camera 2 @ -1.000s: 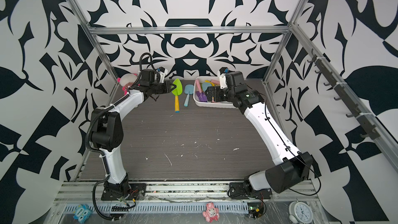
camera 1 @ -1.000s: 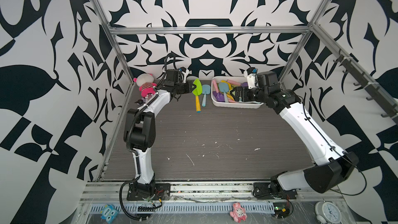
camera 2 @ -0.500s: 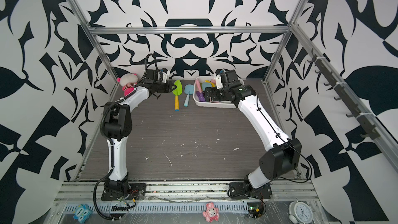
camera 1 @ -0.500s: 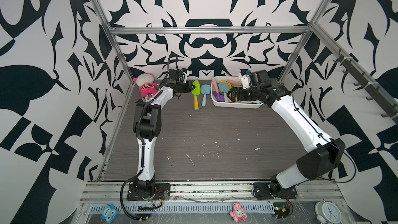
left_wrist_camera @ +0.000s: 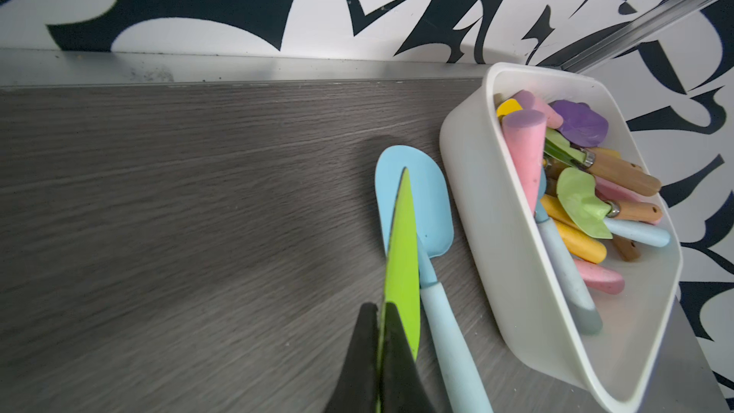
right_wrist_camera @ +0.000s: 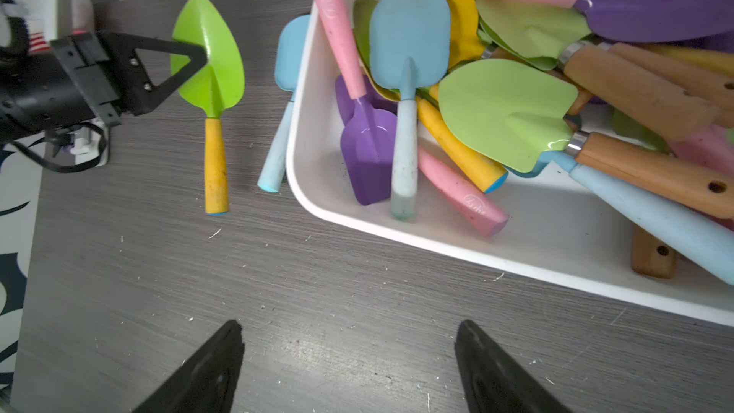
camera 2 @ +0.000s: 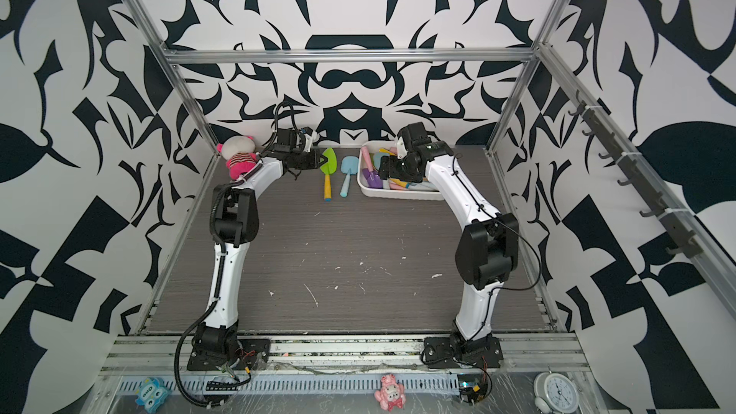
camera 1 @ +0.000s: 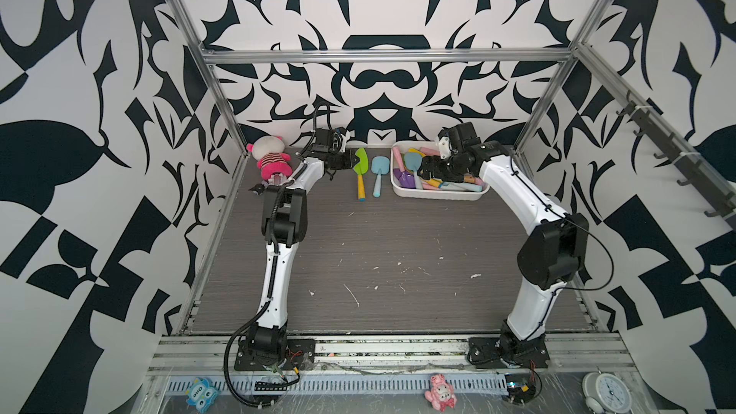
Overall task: Take the shovel out of the storage box
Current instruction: Place the shovel at the center of the board, then pick up the shovel from the storage box.
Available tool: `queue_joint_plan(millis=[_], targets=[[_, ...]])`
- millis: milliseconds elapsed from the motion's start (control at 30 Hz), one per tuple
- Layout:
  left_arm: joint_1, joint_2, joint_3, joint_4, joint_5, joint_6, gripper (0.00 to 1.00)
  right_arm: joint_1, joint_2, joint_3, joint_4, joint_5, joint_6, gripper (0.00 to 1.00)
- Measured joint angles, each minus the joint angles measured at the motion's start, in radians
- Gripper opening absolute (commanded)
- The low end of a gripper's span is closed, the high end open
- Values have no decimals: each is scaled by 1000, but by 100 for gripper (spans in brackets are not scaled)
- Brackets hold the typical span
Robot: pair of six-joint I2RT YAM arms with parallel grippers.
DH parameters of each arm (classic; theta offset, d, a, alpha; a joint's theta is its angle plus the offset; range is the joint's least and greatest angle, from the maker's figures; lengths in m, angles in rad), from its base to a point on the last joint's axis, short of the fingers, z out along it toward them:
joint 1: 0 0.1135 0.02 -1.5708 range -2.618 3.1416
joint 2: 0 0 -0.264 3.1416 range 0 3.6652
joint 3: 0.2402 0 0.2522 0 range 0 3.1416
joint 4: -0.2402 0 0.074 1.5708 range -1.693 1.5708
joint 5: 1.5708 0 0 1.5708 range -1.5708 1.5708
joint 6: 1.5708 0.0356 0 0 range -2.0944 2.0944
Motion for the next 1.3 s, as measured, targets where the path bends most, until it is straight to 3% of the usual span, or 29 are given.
queue_joint_plan(millis=[333,467,767,900,1000,1100,1300], targets=[[2,119,153,-42,0,12,9,-43,229,171,-26,-36,18,74],[4,132,162,-46,0,18,15,-42,309,231,-28,-63,28,73],[8,150,170,-45,-17,5,32,-42,419,276,-18,-79,59,68],[11,150,170,-35,-28,-8,51,-42,454,301,-16,-81,64,65],[19,119,111,-3,-39,-32,64,-42,480,326,-16,-82,63,61],[32,50,10,25,-52,-47,71,-42,504,346,-24,-80,56,58],[45,-148,-167,90,-80,-78,76,-39,534,388,-37,-65,34,54]])
